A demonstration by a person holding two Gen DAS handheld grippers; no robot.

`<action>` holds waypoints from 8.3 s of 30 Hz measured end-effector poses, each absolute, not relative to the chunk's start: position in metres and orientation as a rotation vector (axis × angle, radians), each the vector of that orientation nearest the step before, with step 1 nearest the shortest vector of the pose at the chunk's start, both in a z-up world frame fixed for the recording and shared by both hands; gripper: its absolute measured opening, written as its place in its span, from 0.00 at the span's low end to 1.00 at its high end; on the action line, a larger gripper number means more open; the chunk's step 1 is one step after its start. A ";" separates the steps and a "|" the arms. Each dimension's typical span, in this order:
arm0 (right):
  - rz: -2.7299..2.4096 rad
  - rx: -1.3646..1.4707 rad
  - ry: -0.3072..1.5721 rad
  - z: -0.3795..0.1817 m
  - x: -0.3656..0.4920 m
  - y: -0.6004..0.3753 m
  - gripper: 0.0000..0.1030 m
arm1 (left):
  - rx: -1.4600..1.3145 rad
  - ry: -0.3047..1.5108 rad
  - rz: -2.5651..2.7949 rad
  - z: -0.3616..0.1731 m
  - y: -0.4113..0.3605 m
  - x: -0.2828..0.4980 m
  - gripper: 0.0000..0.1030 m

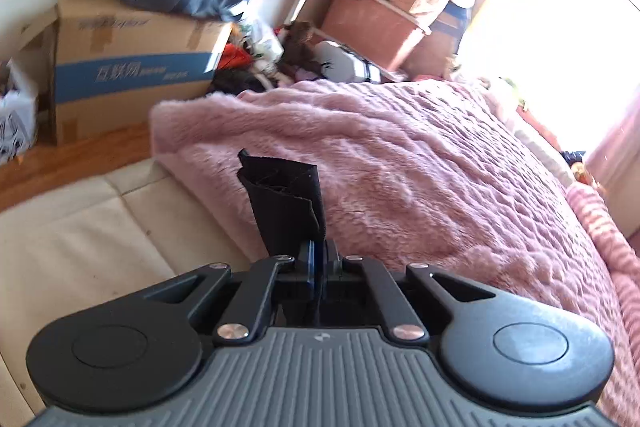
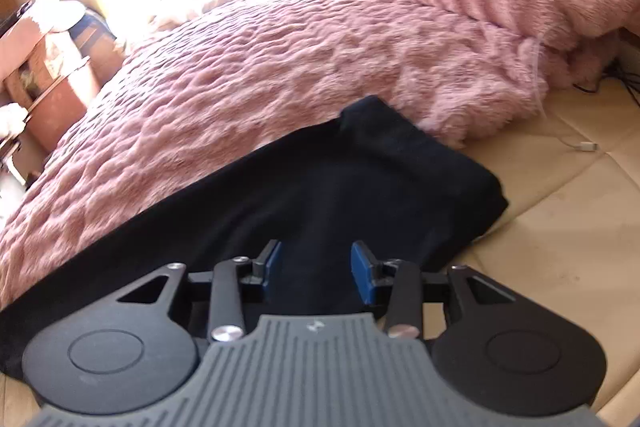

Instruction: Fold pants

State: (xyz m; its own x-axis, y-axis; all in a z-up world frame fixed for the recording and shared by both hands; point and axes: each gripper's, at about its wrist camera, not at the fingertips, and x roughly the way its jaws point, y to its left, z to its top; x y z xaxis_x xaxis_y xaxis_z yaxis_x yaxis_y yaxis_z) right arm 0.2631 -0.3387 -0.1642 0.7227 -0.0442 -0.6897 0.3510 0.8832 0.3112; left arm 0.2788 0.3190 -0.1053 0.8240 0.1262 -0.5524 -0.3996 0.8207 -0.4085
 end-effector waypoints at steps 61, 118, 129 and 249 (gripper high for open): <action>0.485 0.343 0.933 -0.200 0.382 -0.140 0.35 | -0.002 0.873 -0.176 -0.172 0.110 0.334 0.30; 0.385 0.246 0.745 0.050 0.345 -0.219 0.00 | -0.176 0.738 -0.105 -0.099 0.118 0.283 0.34; 0.099 0.304 0.952 -0.029 0.363 -0.408 0.00 | -0.119 0.797 -0.200 -0.120 0.048 0.308 0.34; -0.045 0.518 0.766 -0.170 0.258 -0.386 0.03 | -0.200 0.910 -0.161 -0.165 0.031 0.286 0.23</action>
State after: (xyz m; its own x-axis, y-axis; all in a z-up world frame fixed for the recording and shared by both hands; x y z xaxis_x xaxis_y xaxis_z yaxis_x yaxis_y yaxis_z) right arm 0.2579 -0.3857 -0.1696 0.7259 0.1456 -0.6722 0.2236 0.8743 0.4308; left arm 0.2862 0.0307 -0.1647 0.6041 -0.2221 -0.7653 0.0534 0.9695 -0.2393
